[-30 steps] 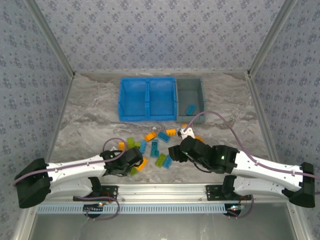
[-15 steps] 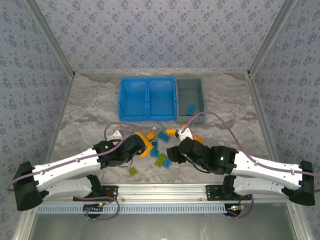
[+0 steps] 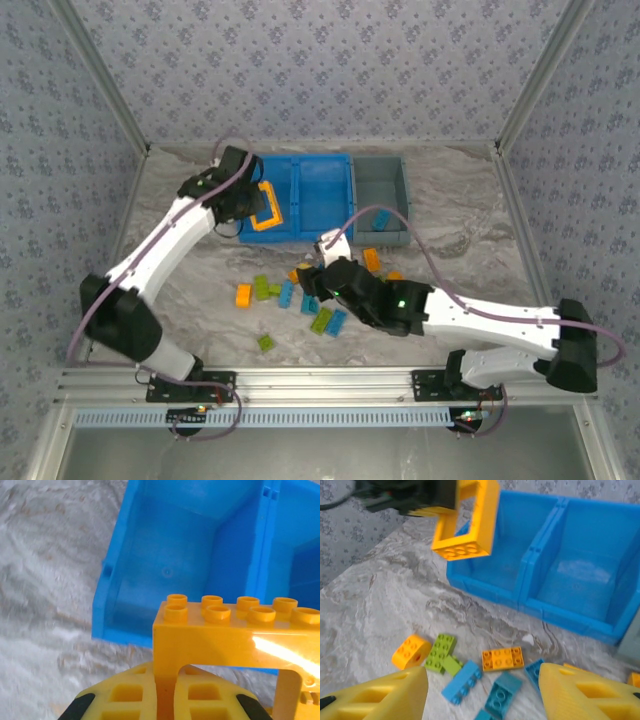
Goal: Sort the legos into containers by color
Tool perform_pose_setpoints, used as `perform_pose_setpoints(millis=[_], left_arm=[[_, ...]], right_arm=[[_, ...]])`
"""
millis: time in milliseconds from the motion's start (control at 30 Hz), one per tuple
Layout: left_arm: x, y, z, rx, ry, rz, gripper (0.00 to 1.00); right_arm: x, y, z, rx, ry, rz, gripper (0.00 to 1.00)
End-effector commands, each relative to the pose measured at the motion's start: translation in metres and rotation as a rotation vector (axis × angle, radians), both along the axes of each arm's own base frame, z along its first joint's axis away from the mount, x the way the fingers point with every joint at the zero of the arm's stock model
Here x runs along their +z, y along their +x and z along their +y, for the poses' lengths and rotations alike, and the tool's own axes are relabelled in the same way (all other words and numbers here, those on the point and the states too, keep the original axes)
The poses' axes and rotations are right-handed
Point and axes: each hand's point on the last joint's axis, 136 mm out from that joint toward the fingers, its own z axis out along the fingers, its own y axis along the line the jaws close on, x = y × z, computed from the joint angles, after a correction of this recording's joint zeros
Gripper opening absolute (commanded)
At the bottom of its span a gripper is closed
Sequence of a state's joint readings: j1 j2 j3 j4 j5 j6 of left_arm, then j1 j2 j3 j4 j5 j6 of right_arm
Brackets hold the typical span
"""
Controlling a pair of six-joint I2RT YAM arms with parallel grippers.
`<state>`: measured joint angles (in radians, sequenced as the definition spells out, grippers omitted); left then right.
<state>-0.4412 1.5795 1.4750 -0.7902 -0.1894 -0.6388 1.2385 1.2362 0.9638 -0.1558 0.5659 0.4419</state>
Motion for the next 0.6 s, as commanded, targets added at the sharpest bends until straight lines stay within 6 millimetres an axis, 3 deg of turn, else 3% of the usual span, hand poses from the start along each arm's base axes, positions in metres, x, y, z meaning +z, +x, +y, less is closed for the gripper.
perform_pose_setpoints(millis=[0,133,267,567], left_arm=[[-0.014,0.022,-0.007,-0.192,0.117,0.071,0.0],[-0.04,0.056,-0.005,-0.215,0.194,0.14,0.0],[-0.057,0.081,-0.013,-0.227,0.211,0.147,0.0],[-0.083,0.116,-0.014,-0.206,0.212,0.152,0.0]], right_arm=[[0.038,0.023,0.012,-0.073,0.058,-0.116,0.63],[0.039,0.028,0.013,-0.09,0.062,-0.101,0.63],[0.031,0.028,0.002,-0.114,0.061,-0.079,0.64],[0.018,0.027,-0.021,-0.157,0.056,-0.04,0.64]])
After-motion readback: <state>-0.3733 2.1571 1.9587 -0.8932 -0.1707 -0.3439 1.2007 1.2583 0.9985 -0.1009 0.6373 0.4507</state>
